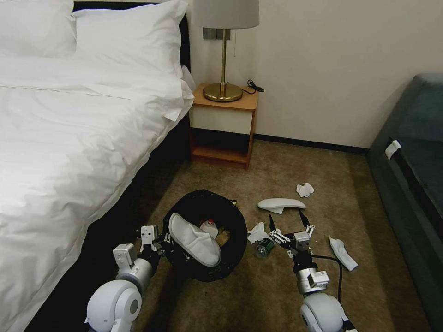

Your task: Pick up the trash bin, then pick up the garbage on the floor and place it into the trash bin.

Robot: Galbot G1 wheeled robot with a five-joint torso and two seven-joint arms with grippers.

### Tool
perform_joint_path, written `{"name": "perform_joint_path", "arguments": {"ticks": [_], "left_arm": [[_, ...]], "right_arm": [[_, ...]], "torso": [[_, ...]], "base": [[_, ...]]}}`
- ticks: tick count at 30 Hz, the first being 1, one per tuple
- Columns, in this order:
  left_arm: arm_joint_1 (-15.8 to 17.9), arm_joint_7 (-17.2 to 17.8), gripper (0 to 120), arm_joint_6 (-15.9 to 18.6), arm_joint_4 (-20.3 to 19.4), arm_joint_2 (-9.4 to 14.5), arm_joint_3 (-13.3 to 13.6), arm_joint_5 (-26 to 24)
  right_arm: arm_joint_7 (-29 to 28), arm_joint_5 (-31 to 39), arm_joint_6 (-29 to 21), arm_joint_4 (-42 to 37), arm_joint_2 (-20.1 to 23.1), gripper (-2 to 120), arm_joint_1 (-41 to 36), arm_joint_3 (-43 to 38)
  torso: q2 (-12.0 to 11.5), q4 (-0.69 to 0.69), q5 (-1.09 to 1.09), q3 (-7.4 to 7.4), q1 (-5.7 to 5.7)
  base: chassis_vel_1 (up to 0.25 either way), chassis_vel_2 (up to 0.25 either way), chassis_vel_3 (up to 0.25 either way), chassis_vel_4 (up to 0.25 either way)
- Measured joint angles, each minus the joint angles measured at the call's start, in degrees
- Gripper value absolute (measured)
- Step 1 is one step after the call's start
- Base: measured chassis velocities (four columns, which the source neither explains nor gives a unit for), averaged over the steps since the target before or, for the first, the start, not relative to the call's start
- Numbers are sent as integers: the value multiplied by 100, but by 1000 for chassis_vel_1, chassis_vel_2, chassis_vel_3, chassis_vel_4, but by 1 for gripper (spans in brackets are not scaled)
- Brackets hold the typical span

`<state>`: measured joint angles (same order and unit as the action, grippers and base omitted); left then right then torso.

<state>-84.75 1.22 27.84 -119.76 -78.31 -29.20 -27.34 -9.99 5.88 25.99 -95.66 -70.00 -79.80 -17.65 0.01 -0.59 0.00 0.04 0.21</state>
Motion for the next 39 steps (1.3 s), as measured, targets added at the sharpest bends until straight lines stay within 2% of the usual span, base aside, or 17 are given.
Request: {"name": "perform_joint_path", "arguments": {"ticks": [11,14,16,17,20,23,25,29,31,34,36,39], "left_arm": [[-67,-26,2,-9,-75,-22,-23,68],[-88,-29,2,-9,-100,-30,-39,86],[-111,-38,2,-10,-111,-59,-42,122],[-111,-38,2,-10,-111,-59,-42,122],[-135,-52,2,-18,-116,-87,-48,168],[-135,-53,2,-18,-117,-98,-53,180],[-140,-53,2,-18,-119,-118,-74,197],[-154,-54,2,-19,-119,-128,-98,198],[-157,-64,2,-18,-119,-132,-102,217],[-157,-71,2,-18,-117,-140,-101,228],[-152,-75,2,-18,-86,-175,-94,265],[-148,-76,2,-18,-52,-204,-73,300]], "right_arm": [[-761,-343,-123,-176,-19,100,75,263],[-878,-346,-326,-270,125,100,95,389],[-961,-57,-654,-437,235,100,115,493],[-961,-57,-654,-437,235,100,115,493],[-1409,1039,-1392,-804,489,100,218,806],[-1522,1402,-1579,-894,548,100,245,888],[-1946,2372,-2180,-1168,624,100,301,1082],[-2221,2858,-2585,-1347,671,100,321,1195],[-2571,3350,-3008,-1536,689,100,321,1288],[-2795,3664,-3187,-1644,667,100,318,1334],[-3178,4007,-3417,-1812,588,100,306,1424],[-3370,4097,-3555,-1876,555,100,287,1491]], "torso": [[-1,1,1,3,4],[0,0,0,1,2],[0,0,0,0,1],[0,0,0,0,1],[0,1,0,0,0],[0,1,0,0,0],[0,0,0,0,0],[0,1,0,0,1],[0,0,0,0,1],[0,0,0,0,0],[0,1,0,0,0],[0,1,0,0,0]], "base": [[-111,126,117,-125],[-9,18,4,-7],[0,0,0,0],[0,0,0,0],[0,0,0,0],[0,0,0,0],[0,0,0,0],[0,0,0,0],[0,0,0,0],[0,0,0,0],[0,0,0,0],[0,0,0,0]]}}
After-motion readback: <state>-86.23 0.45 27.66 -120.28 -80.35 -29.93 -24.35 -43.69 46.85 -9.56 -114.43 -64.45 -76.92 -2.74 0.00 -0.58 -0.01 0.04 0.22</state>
